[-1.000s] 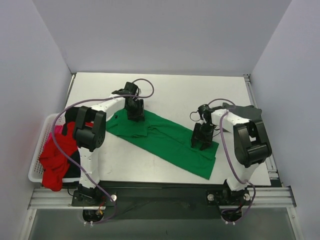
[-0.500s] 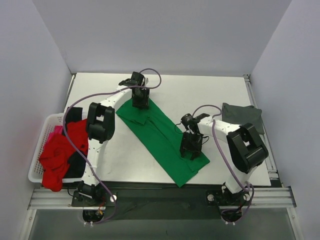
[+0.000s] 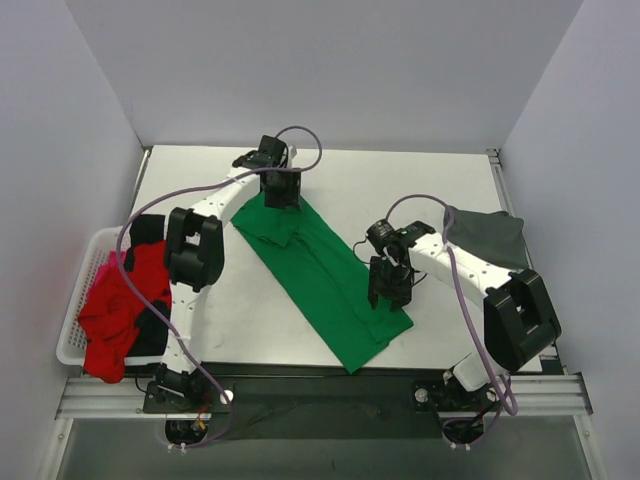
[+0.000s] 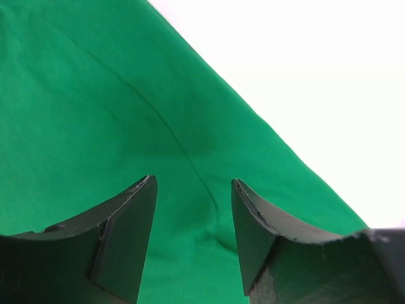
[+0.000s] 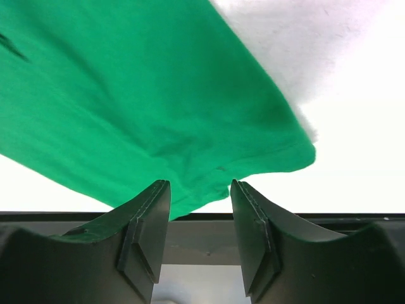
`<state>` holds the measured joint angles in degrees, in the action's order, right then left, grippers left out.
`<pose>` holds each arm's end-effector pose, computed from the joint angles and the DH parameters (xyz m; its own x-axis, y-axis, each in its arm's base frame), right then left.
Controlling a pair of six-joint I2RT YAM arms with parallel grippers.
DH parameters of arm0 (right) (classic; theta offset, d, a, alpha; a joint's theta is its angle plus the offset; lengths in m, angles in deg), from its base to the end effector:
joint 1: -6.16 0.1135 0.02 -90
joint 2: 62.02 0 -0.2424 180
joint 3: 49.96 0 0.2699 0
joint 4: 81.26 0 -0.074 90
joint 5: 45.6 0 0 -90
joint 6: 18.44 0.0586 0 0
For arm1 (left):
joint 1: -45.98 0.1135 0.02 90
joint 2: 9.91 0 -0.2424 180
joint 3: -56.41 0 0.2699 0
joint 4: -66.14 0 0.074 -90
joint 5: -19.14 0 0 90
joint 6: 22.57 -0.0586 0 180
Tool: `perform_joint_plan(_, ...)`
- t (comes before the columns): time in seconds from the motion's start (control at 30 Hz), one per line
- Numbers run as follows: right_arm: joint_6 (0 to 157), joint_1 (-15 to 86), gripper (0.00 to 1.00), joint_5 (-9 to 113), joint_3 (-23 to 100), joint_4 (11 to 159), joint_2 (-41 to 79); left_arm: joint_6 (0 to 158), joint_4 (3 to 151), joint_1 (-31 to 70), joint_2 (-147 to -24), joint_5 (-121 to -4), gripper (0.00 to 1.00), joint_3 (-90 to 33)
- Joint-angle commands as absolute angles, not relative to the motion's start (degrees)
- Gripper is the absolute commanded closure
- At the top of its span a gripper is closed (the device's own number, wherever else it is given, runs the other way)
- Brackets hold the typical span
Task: Fold and stack the t-shirts
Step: Rotate the tshirt 90 degrees
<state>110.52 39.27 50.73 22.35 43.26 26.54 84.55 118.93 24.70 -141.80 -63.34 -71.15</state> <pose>0.2599 0.1772 0.1547 -0.9781 0.1083 -0.1779 0.0555 0.9588 0.2785 0.4843 -0.1968 0.1626 -0.8733 0.0269 -0.4865 0.1768 0.9479 -0.2648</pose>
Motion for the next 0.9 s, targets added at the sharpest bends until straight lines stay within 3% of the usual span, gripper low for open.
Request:
perform_joint_plan(0.0,107.1,40.0,0.57,48.1,20.7,39.0,26.8,87.5,118.0,24.5,-134.3,-59.9,0.38,-67.2)
perform_joint_plan(0.37,108.2,42.9,0.56,49.5,17.6,42.9,30.0,93.5,111.2,26.4,-131.2,-55.0,0.36,-51.2)
perform_joint_plan(0.87,111.9,49.6,0.56,52.8,19.0,45.3,38.3,84.8,113.8,26.2,-141.5,-60.0,0.36,-57.8)
